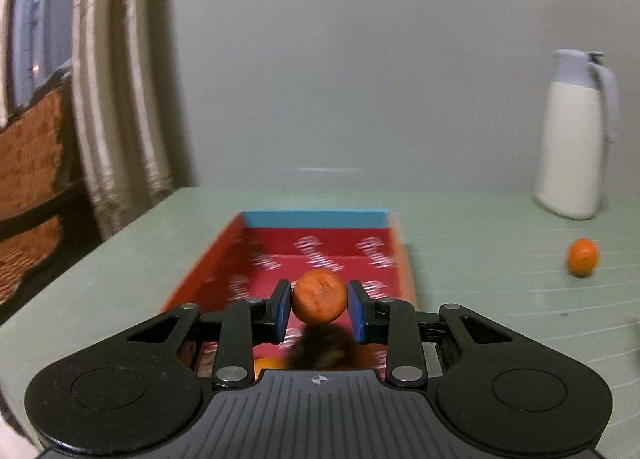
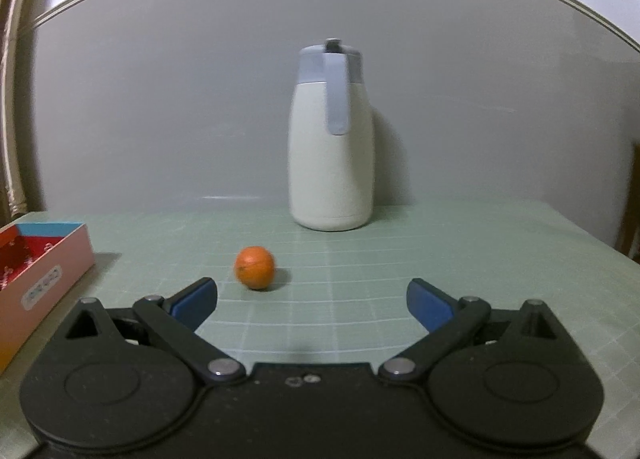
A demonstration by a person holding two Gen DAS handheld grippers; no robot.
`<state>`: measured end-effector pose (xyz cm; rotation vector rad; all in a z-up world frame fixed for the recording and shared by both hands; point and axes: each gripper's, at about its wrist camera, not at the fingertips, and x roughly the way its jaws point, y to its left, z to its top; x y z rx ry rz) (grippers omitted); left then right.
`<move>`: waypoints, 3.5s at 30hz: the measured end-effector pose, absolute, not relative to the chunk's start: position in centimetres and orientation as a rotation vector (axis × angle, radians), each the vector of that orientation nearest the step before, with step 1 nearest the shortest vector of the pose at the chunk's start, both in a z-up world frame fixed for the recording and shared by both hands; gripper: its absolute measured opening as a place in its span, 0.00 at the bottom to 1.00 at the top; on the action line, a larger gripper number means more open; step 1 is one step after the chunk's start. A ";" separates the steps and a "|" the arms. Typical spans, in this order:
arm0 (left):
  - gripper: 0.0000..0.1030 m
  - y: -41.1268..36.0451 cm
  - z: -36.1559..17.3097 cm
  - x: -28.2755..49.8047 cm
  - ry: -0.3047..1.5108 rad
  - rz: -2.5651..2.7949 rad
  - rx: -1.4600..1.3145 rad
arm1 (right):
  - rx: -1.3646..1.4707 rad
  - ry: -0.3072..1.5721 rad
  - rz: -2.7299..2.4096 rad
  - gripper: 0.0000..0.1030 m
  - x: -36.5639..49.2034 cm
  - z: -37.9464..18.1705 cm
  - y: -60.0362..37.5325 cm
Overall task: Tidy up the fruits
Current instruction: 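Carry the small orange fruit with the left gripper into the red box and release, then move the right gripper to the last orange and grasp it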
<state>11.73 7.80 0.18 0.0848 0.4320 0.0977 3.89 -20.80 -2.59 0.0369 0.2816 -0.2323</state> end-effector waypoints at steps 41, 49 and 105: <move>0.75 9.9 1.2 7.9 0.384 0.208 0.077 | 0.019 0.284 -0.128 0.99 4.5 -2.5 -17.1; 0.89 6.4 1.0 5.2 0.361 0.138 0.090 | 0.027 0.288 -0.137 0.99 4.0 -2.3 -17.9; 0.95 8.5 -2.6 4.0 0.349 0.300 -0.009 | 0.077 0.511 -0.087 0.70 16.4 -4.5 -20.2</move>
